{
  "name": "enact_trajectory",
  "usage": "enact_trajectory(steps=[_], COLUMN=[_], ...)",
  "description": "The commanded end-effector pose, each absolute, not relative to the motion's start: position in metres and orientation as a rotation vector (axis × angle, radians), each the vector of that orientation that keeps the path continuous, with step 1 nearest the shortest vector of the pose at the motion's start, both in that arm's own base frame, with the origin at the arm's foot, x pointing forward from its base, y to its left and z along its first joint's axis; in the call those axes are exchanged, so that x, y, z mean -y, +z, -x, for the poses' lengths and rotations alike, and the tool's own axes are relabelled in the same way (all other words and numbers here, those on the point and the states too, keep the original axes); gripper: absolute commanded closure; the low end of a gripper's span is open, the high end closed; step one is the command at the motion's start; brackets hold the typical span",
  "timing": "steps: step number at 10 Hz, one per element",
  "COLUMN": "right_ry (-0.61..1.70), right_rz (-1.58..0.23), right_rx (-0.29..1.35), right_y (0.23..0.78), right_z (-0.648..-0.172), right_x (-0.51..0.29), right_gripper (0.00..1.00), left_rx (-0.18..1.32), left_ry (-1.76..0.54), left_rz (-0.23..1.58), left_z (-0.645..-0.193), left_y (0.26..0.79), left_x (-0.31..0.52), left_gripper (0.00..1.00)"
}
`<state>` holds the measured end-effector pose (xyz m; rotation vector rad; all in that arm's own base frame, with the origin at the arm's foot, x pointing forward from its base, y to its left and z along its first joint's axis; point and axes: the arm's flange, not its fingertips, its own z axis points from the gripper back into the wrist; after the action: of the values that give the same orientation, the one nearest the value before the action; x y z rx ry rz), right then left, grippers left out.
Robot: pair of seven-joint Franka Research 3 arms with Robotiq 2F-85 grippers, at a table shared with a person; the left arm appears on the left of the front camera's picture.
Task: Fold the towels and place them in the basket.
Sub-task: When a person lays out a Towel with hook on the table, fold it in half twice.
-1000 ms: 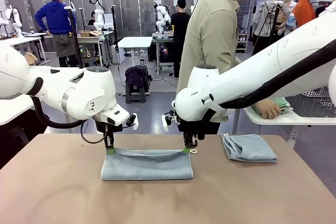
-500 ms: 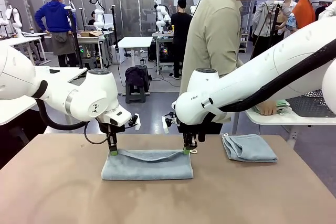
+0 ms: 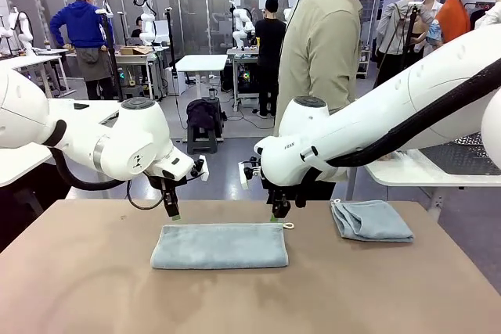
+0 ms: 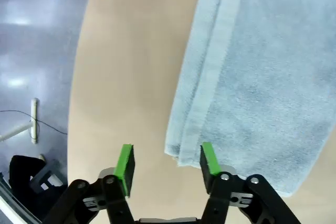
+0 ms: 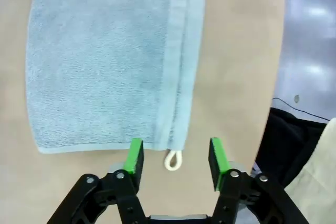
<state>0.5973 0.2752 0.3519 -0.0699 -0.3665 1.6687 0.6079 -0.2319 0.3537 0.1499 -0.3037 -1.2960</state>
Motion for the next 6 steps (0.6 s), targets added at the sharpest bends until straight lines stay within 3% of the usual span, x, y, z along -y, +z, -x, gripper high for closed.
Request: enact_trajectory(steps=[1,4,6], right_ry=[1.648,1.472,1.222], right_rz=[0.088,-0.046,0.02], right_rx=[0.395,0.243,0.258], right_y=[0.359,0.435,0.494], right_z=[-0.589,-0.547,-0.514], right_x=[-0.274,-0.276,-0.287], right_gripper=[0.13,0.12,0.12], left_rx=[0.36,0.241,0.226], left_ry=[-1.272,-1.422,-1.49], left_rz=[-0.189,-0.023,-0.018], left_z=[-0.599,-0.576,-0.566], left_y=[0.359,0.432,0.481], left_x=[0.227,0.2,0.174], left_gripper=[0.13,0.1,0.1])
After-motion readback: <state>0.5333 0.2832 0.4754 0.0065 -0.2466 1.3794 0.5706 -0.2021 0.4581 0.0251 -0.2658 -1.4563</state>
